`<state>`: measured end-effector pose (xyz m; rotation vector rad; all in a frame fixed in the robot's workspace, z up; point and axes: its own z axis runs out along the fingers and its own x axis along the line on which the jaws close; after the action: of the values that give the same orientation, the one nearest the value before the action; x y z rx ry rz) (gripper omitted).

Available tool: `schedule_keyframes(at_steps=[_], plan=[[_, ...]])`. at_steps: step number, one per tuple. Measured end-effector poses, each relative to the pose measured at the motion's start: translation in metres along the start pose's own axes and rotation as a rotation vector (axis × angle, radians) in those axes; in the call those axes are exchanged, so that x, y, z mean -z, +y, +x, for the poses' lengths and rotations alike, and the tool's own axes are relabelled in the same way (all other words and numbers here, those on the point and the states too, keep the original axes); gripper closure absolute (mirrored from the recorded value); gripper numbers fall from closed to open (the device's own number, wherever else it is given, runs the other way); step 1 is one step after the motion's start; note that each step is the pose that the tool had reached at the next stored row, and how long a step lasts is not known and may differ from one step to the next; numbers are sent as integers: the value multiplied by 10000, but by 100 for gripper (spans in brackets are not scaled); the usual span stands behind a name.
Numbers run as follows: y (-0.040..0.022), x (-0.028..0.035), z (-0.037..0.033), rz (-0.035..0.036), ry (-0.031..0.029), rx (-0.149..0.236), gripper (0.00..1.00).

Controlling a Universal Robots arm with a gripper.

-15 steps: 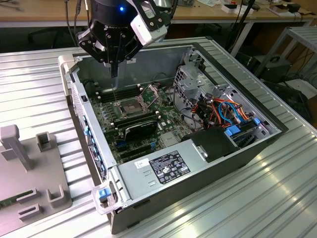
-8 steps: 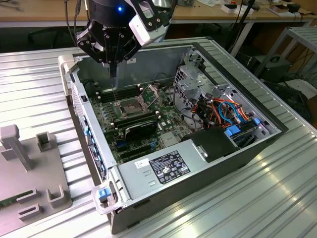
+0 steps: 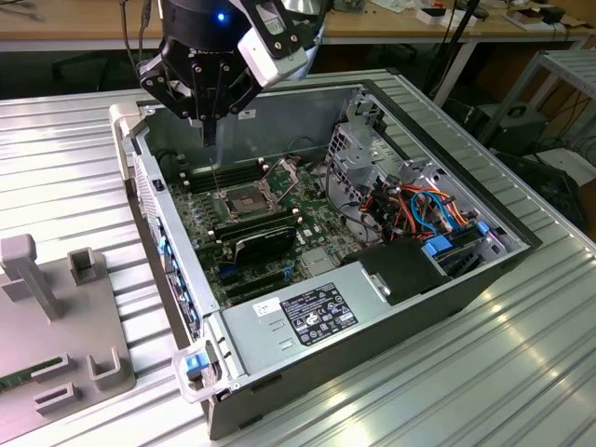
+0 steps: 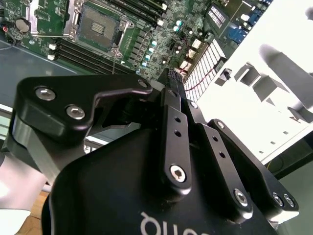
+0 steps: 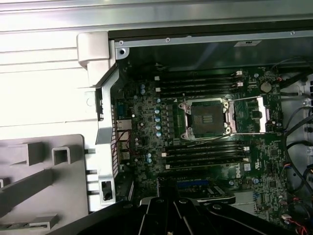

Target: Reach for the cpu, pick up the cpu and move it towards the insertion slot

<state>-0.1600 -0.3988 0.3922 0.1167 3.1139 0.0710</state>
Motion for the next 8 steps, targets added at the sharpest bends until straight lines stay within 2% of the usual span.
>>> schedule_keyframes(at_steps=[8], plan=[[-3, -1, 36, 0, 0, 0, 89]])
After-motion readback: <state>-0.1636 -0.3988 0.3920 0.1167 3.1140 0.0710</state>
